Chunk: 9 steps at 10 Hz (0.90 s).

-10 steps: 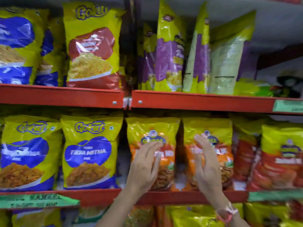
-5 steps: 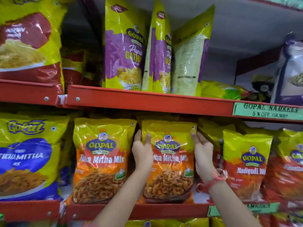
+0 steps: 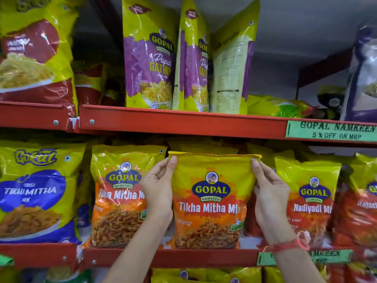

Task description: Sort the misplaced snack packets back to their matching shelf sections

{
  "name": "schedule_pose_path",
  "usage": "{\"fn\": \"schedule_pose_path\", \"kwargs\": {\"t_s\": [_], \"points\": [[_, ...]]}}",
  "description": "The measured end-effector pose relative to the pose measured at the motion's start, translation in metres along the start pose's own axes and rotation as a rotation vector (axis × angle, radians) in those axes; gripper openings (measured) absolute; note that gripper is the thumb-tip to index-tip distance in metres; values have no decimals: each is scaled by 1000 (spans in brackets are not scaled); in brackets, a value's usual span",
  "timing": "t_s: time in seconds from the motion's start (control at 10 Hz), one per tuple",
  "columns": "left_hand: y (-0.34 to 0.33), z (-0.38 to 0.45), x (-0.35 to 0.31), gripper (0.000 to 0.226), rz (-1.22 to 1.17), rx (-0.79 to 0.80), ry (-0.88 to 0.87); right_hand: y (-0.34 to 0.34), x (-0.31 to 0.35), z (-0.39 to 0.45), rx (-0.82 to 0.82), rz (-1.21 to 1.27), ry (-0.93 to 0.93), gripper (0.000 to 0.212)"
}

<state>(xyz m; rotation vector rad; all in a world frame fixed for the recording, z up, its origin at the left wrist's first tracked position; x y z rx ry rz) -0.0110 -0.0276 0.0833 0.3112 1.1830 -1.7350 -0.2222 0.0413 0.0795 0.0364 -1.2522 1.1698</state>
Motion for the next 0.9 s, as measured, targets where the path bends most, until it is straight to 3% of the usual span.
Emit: {"fn": "schedule_pose_path", "kwargs": {"t_s": [0.1, 0.2, 0.3, 0.4, 0.5, 0.7, 0.9], "points": [[-4, 1, 2, 17, 220, 18, -149, -12, -4, 6, -86, -130, 39, 31], [-4, -22, 16, 49, 586, 144, -543, -25, -19, -9, -64, -487, 276, 56], [6, -49, 57, 59, 1046, 391, -805, -23, -55, -41, 104, -975, 735, 65], [16, -47, 86, 62, 1294, 541, -784, -3, -92, -48, 259, -1234, 856, 63], [13, -31, 92, 66, 1402, 620, -746, 6, -105, -38, 336, -1414, 863, 64], [23, -34, 75, 67, 1414, 703, -756, 5, -100, -47, 327, -1494, 870, 66], [65, 0, -26, 65, 1335, 431, -966, -74, -33, -95, 265, -1268, 1135, 65]]}}
Point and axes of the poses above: each hand's wrist, its own z-axis towards the middle knuckle, its own y-axis out of the back of the hand, x = y × z, the point moved 2 cm from there along z, towards the middle knuckle, and after that the axes turned 3 degrees about -y, right-handed, at the moved point
